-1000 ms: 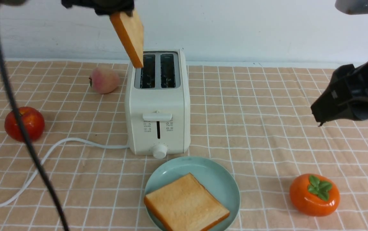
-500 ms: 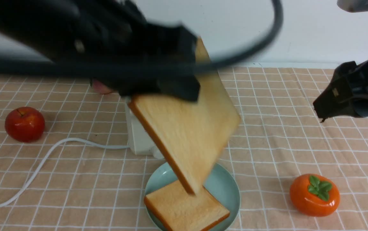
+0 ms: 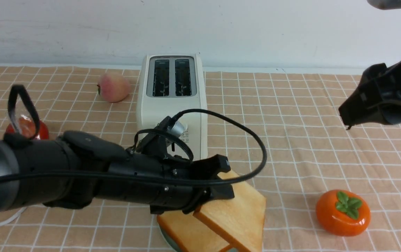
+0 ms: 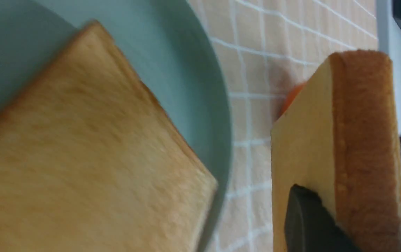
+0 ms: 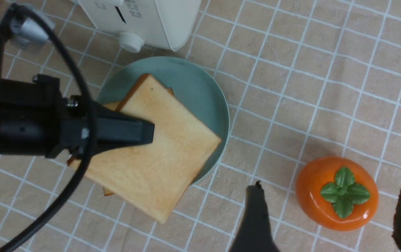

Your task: Take toasted bread from bread machine on light coffee tablecloth place on plate.

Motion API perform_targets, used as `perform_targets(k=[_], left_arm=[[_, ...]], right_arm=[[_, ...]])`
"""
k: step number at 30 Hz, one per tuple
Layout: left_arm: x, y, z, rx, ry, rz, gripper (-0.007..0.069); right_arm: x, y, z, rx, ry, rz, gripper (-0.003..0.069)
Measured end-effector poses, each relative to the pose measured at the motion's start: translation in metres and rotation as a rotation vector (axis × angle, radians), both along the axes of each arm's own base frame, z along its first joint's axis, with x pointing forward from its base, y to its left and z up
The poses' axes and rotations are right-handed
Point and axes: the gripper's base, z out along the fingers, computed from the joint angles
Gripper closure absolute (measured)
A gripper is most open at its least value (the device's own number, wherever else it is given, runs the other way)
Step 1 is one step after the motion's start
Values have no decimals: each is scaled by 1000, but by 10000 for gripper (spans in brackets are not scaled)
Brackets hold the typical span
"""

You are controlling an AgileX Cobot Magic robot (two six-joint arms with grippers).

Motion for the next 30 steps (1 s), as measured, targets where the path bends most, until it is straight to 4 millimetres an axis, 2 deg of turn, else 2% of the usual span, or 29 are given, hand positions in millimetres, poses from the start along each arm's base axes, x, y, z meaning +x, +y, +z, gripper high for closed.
perform_targets(k=[2,4,7,9,10,11,13,14,15,18,19,22,24,27,28,30], left_arm=[[5,3,-9,41,-3,44,490],[7,4,-13,69,-11,53,426],[6,4,-13,96,-31,16,271],[5,5,-11,137,-69,-31,141],[4,6,-11,148,-78,-41,129],[4,9,-8,177,-108,-66,46],[7,23,-1,231,-153,-104,-22],[8,30,1,254,-164,-115,-30],[9,34,2,255,-159,-103,-32],[14,72,13,305,-130,-70,-17],[15,95,20,317,-100,-16,6],[10,138,37,364,-62,87,68],[-3,168,57,396,-63,189,134],[-24,186,88,383,-130,292,249],[-24,186,88,382,-128,292,249],[-42,181,107,367,-184,263,390]], right_arm=[[0,1,0,8,3,2,161],[0,1,0,10,4,3,161],[0,1,0,12,5,4,161],[-1,1,0,12,8,2,161],[-1,1,0,11,9,2,161],[-1,1,0,12,15,0,161],[-2,0,-1,12,31,-9,162],[-2,0,-1,11,36,-11,162],[-2,0,-1,11,38,-12,162],[-4,-1,-3,-1,60,-13,163],[-4,-1,-3,-4,61,-13,165],[-3,-3,-3,-30,47,-28,179],[0,-9,-5,-78,23,-70,204],[-1,-18,-15,-140,13,-136,253],[-2,-19,-16,-140,8,-141,258],[-9,-29,-30,-146,-22,-210,347]])
